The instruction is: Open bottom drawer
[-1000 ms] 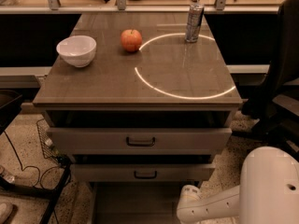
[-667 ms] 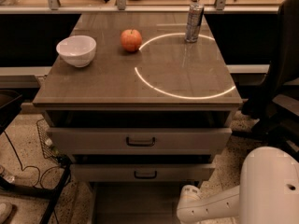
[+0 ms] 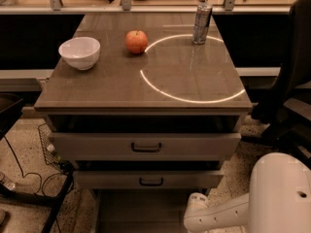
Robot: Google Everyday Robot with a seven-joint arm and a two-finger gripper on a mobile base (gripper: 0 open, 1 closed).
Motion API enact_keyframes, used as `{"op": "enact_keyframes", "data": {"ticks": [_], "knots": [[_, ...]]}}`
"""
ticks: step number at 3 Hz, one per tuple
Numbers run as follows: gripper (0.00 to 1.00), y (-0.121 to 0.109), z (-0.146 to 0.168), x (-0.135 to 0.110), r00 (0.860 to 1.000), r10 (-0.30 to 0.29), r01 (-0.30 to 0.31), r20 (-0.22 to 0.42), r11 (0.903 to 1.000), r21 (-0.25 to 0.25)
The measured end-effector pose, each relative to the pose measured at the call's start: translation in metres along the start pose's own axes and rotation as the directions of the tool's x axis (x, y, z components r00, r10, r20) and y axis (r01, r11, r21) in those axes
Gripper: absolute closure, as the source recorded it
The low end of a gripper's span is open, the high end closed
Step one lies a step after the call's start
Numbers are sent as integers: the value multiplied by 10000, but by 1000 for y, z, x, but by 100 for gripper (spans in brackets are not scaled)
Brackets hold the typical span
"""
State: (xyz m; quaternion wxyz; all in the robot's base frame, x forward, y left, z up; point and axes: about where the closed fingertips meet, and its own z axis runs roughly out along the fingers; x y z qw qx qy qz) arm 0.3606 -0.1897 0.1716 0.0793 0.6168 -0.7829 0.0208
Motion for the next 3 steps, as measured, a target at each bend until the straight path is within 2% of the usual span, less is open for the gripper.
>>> {"op": "enact_keyframes", "data": {"ticks": [1, 2, 3], "knots": [[12, 2, 1, 1, 10000, 0, 0, -8, 10000, -28], [0, 3, 2, 1, 10000, -1, 0, -16, 10000, -56], [0, 3, 2, 1, 10000, -1, 0, -16, 10000, -56]]}}
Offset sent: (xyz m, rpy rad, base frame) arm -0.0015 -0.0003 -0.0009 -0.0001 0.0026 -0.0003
